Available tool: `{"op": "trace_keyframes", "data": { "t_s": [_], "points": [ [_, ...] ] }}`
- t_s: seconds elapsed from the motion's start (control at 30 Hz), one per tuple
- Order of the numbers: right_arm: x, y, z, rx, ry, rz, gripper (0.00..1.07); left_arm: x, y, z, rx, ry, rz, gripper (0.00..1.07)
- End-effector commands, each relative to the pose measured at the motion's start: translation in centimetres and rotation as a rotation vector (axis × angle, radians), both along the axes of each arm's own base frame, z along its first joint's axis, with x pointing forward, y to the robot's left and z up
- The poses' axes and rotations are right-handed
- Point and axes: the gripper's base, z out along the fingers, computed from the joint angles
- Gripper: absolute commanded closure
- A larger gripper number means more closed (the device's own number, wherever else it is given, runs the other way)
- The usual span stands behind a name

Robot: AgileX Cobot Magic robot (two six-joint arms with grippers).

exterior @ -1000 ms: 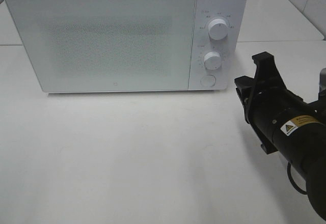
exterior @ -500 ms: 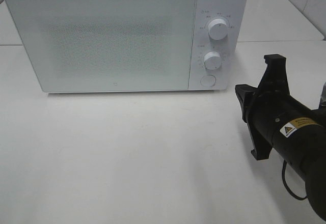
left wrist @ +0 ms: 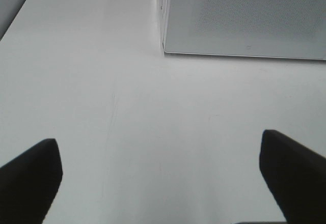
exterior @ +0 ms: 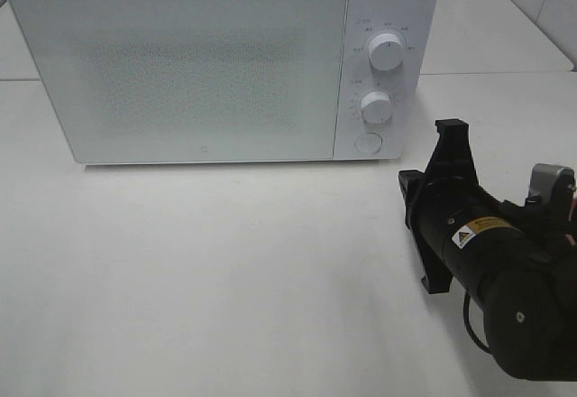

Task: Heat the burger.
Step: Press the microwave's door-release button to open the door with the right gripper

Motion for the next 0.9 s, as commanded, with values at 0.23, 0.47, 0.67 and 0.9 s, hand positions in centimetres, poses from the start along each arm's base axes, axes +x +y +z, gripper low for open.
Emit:
{"op": "trace_keyframes", "data": {
  "t_s": [0.23, 0.47, 0.67, 0.9],
  "points": [
    [3.5, 1.0, -0.7, 0.013, 0.003, 0.018, 1.07, -0.3, -0.1, 0.1, -0.002, -0.037, -0.002, 0.09],
    [5.2, 1.9, -1.6, 0.028, 0.03, 0.009, 1.07, -0.3, -0.1, 0.1, -0.002, -0.037, -0.002, 0.09],
    [6.7, 2.2, -2.1, 0.032, 0.027, -0.007, 1.07, -0.3, -0.1, 0.1, -0.002, -0.037, -0.002, 0.09],
    [8.5, 2.0, -2.8, 0.024, 0.052, -0.023, 1.07, -0.3, -0.1, 0.1, -0.003, -0.037, -0.003, 0.09]
  ]
}}
